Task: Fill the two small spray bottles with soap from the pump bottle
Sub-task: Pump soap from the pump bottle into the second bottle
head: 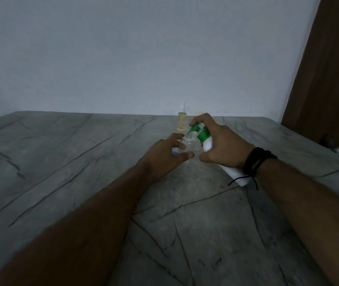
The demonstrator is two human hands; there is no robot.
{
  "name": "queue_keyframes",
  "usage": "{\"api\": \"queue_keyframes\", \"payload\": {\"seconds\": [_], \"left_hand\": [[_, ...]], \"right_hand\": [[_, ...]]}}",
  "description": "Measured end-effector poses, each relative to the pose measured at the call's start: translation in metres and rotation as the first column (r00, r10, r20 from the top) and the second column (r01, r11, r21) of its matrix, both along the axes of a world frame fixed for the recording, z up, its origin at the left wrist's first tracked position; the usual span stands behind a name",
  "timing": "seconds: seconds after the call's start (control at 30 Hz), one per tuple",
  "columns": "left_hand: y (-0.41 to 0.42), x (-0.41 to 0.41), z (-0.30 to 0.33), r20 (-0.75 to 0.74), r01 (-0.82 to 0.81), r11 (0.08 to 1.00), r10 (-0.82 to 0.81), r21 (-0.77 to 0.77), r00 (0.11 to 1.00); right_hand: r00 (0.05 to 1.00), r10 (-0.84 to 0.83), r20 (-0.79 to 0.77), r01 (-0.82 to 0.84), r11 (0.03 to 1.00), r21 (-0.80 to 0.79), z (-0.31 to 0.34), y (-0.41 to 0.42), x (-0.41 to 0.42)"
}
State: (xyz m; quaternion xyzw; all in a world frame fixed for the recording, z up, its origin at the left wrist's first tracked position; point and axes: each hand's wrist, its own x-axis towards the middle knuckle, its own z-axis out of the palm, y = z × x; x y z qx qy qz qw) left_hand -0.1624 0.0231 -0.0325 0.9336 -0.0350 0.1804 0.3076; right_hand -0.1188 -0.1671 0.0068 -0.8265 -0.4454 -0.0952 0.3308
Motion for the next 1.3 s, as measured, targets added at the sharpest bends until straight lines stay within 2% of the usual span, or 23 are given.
{"api": "queue_keyframes", "payload": {"seconds": [0.23, 0.57, 1.3], "left_hand": [[0.0048, 0.0054, -0.0040, -0.003, -0.009, 1.000, 0.009, -0.015, 1.000], [0.0078, 0.0084, -0.0065, 0.004, -0.002, 1.000, 0.002, -0.024, 1.000], [0.0088, 0.0089, -0.0081, 0.010, 0.009, 0.998, -0.009, -0.055, 1.000]], "right_hand": [[0.999, 0.013, 0.034, -0.013, 1.000, 0.001, -0.0019, -0.0011, -0.0033], [1.000, 0.014, -0.008, -0.013, 0.998, 0.068, -0.0011, -0.0049, -0.0015], [1.000, -0.013, -0.003, 0.013, 0.997, 0.074, -0.0009, -0.0039, 0.0001]]}}
